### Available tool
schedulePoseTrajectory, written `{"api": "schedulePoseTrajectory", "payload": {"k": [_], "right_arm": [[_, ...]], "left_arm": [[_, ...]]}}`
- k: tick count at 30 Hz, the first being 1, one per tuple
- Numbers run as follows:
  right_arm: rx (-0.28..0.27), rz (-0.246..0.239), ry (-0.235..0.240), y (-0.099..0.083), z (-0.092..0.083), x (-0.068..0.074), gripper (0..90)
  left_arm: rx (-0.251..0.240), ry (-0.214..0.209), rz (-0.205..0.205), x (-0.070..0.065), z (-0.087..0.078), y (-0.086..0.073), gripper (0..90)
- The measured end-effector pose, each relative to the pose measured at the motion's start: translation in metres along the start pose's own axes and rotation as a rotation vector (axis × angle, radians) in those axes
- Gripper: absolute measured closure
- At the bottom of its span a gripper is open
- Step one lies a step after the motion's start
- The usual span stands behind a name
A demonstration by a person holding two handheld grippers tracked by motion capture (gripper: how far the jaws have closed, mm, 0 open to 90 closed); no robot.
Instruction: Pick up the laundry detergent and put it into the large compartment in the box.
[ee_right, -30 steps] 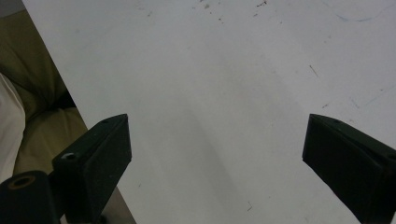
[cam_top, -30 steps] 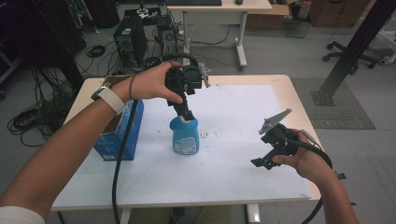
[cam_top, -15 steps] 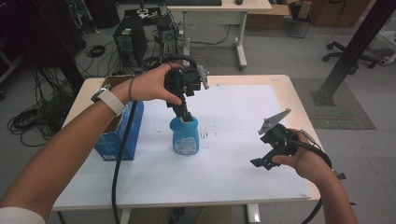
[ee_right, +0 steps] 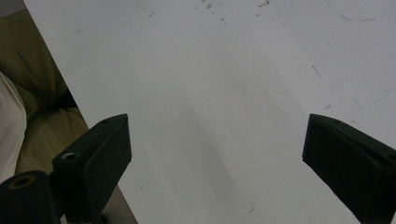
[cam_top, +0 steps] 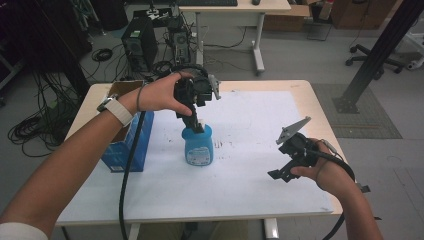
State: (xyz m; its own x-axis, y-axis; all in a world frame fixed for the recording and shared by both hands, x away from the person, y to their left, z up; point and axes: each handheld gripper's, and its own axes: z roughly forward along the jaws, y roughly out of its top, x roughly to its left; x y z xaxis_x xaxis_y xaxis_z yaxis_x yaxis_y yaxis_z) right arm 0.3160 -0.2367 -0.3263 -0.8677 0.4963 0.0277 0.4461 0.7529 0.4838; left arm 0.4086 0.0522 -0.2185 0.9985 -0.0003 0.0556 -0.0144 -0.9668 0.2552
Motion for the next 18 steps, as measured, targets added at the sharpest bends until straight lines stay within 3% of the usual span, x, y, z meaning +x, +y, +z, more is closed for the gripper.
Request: {"api": "schedulePoseTrajectory", "payload": {"k": [18], "right_arm": [[-0.003, 0.005, 0.001, 0.000, 0.000, 0.001, 8.1]], "left_arm": [[0.016, -0.015, 0.001, 0.000, 0.016, -0.006, 8.3]]}}
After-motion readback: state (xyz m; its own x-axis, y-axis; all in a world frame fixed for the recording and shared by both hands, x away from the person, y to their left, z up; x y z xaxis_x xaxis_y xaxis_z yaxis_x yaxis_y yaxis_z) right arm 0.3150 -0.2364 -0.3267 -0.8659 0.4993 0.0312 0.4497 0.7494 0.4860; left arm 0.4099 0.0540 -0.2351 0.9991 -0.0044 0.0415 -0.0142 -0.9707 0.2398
